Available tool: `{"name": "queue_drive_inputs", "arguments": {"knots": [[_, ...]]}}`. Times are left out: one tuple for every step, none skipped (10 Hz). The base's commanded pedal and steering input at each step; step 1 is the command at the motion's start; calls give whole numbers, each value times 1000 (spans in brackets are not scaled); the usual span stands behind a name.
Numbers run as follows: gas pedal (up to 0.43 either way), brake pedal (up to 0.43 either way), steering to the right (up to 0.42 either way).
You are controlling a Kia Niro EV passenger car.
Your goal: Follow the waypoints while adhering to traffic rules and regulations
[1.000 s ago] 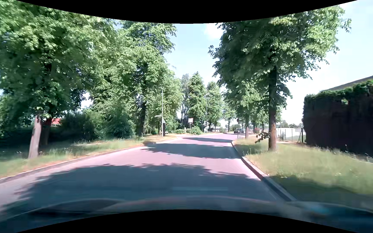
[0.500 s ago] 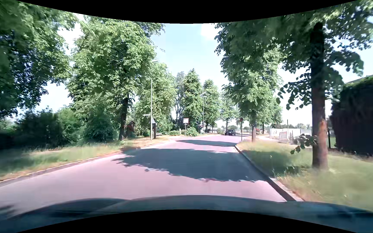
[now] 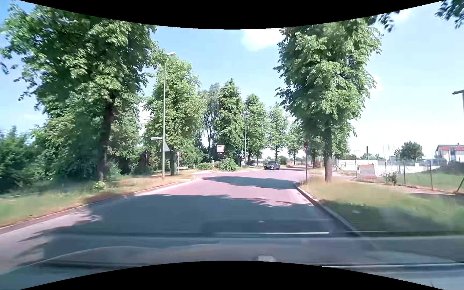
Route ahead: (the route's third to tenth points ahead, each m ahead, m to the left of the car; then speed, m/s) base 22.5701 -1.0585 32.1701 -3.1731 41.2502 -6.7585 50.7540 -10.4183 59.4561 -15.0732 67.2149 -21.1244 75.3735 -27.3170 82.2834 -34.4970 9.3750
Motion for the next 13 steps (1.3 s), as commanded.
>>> {"name": "queue_drive_inputs", "arguments": {"knots": [[299, 0, 48], [299, 0, 51], [299, 0, 52], [299, 0, 53], [299, 0, 53], [299, 0, 53], [299, 0, 52], [280, 0, 50], [240, 0, 49], [209, 0, 46], [197, 0, 43], [189, 0, 41], [189, 0, 37]]}}
